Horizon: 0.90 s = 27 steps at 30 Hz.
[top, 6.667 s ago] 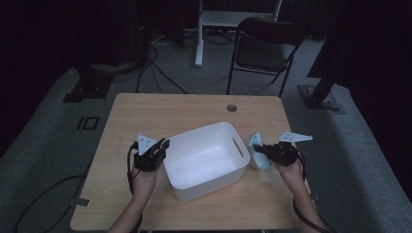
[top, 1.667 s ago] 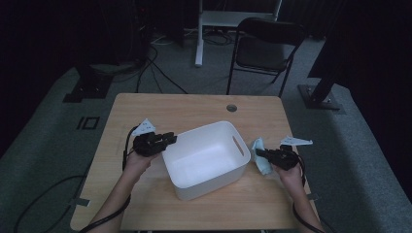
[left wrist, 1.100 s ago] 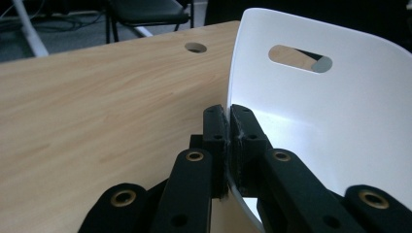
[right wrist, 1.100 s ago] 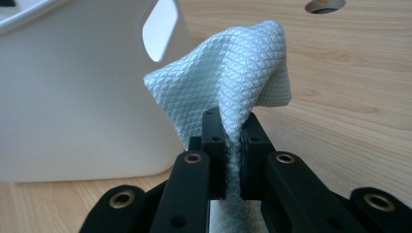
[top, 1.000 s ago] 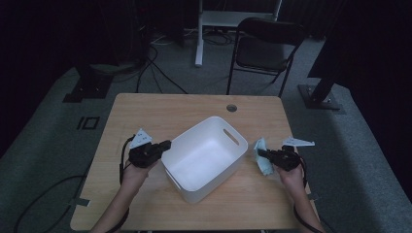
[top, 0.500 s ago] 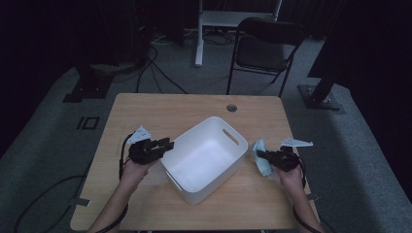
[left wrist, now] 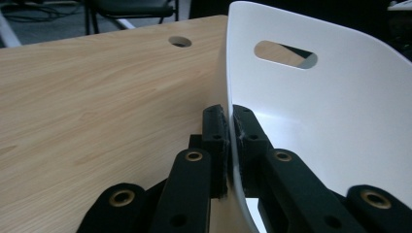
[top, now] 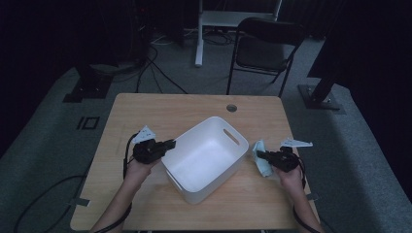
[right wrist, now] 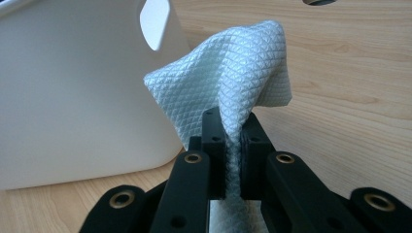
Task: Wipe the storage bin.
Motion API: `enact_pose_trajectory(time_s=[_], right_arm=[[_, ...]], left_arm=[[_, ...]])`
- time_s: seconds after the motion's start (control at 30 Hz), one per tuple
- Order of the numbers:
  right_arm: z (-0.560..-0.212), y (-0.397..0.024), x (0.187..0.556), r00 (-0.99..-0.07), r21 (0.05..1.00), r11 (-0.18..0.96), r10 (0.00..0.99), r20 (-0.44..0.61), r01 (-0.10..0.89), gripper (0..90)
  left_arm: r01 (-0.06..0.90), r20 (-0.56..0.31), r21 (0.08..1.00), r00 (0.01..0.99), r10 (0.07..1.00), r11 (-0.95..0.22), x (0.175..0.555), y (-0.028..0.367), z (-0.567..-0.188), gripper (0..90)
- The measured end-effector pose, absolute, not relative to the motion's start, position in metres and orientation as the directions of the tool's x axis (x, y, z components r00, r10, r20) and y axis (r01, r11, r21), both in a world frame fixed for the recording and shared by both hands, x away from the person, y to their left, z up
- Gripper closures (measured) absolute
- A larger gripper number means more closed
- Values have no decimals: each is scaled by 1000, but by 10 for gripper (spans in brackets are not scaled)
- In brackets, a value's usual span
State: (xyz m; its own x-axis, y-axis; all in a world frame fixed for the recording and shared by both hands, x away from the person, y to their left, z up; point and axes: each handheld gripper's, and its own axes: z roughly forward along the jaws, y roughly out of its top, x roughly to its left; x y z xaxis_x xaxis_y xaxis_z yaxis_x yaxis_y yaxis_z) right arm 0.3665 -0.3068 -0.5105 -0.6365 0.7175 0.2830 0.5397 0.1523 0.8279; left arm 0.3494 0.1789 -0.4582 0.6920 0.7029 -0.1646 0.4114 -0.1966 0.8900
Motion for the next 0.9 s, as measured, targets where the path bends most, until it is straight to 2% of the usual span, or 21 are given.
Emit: enact_pose_trajectory(time_s=[0.2, 0.53, 0.7, 0.9], right_arm=[[-511, -307, 367, -636, 825, 152, 716, 288, 545, 843], [-511, -308, 366, -634, 824, 146, 715, 295, 548, 843], [-511, -306, 366, -637, 825, 149, 714, 292, 545, 843], [-511, -307, 365, -641, 828, 147, 710, 293, 541, 844]], left_arm=[[414, -138, 890, 640, 756, -189, 342, 175, -457, 876], [437, -156, 891, 545, 824, -121, 324, 170, -458, 872], [428, -185, 899, 569, 801, -95, 323, 173, -462, 856], [403, -161, 908, 588, 792, -115, 323, 174, -463, 854]])
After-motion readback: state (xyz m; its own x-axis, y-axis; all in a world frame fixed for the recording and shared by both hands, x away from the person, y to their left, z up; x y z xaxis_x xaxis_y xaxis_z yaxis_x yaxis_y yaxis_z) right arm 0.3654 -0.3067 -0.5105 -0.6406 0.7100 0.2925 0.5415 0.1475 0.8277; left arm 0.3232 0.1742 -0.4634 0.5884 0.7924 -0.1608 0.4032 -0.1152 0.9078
